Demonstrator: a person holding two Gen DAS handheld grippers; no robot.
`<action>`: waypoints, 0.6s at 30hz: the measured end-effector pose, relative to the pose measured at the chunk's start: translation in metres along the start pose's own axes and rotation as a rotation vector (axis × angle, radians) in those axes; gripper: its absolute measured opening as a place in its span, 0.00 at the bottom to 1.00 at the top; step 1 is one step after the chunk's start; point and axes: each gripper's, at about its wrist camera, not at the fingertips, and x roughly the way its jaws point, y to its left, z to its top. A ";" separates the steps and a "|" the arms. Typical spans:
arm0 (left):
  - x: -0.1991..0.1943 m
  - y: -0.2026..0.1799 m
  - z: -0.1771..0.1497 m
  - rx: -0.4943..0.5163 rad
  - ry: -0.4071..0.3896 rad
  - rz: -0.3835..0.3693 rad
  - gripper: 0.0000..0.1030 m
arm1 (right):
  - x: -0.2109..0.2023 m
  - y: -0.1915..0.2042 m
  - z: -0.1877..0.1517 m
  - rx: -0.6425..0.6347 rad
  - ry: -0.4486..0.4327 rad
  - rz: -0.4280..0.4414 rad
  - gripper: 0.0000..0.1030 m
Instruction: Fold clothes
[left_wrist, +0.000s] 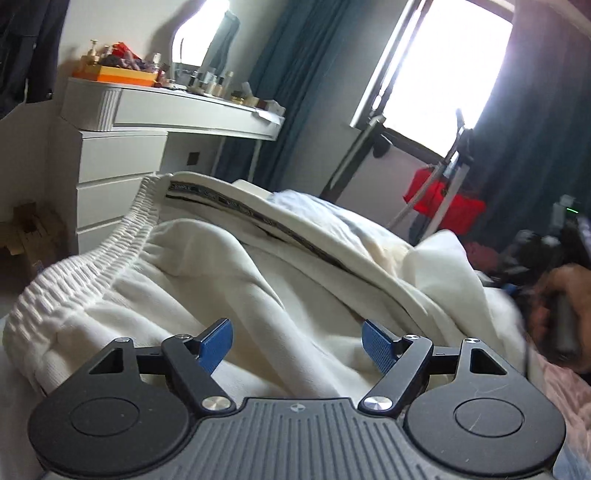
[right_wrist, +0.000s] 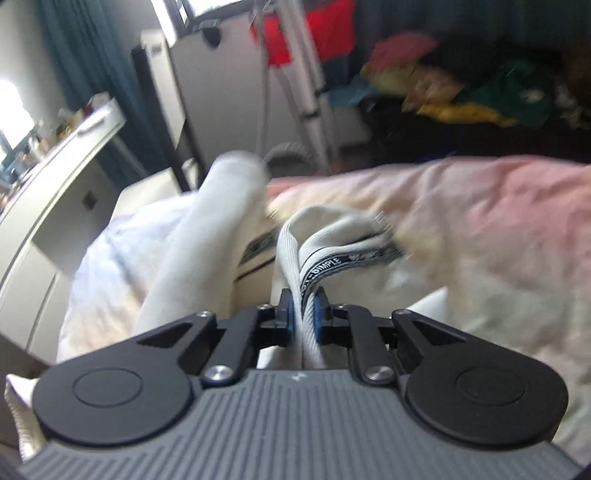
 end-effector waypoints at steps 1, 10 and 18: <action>-0.001 0.002 0.003 -0.012 -0.005 0.000 0.77 | -0.013 -0.007 0.004 0.012 -0.033 -0.008 0.13; -0.035 0.018 0.025 -0.054 0.067 -0.117 0.76 | -0.182 -0.146 0.016 0.174 -0.267 -0.044 0.12; -0.060 0.014 0.017 -0.004 0.262 -0.333 0.77 | -0.249 -0.335 -0.117 0.467 -0.254 -0.105 0.14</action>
